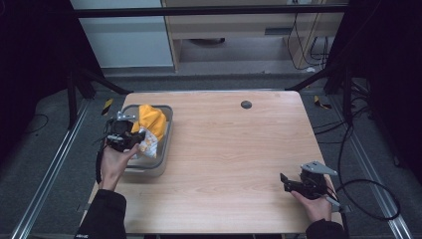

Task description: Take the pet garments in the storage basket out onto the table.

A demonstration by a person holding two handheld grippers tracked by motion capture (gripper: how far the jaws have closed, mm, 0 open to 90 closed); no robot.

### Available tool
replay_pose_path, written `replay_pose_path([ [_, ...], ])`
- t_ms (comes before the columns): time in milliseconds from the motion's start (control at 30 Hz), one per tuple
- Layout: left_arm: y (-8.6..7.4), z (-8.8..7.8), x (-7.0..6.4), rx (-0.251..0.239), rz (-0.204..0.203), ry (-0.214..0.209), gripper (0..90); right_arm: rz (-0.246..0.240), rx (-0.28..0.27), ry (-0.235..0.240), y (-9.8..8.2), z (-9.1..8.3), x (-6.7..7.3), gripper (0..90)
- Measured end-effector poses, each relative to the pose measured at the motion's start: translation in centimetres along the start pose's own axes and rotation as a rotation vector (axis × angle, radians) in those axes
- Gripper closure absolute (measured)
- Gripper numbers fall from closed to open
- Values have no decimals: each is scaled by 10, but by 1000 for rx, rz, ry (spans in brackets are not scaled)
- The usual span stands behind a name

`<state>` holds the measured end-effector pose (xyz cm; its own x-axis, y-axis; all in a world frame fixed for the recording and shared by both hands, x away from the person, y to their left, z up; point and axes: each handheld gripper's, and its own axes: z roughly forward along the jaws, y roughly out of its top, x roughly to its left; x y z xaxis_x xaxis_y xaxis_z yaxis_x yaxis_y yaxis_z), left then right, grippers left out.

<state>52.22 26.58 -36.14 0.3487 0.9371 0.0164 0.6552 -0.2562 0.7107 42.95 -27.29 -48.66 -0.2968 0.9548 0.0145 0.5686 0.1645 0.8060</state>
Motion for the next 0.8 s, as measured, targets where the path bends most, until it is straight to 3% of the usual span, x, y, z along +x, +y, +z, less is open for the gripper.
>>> replay_pose_path([
  [500, 10, -29, -3, -61, 19, -21, 834, 1, -12, 0, 0, -1, -1, 142],
  [800, 16, -46, -15, -92, 57, -44, 834, 3, -16, -1, 0, -2, 0, 143],
])
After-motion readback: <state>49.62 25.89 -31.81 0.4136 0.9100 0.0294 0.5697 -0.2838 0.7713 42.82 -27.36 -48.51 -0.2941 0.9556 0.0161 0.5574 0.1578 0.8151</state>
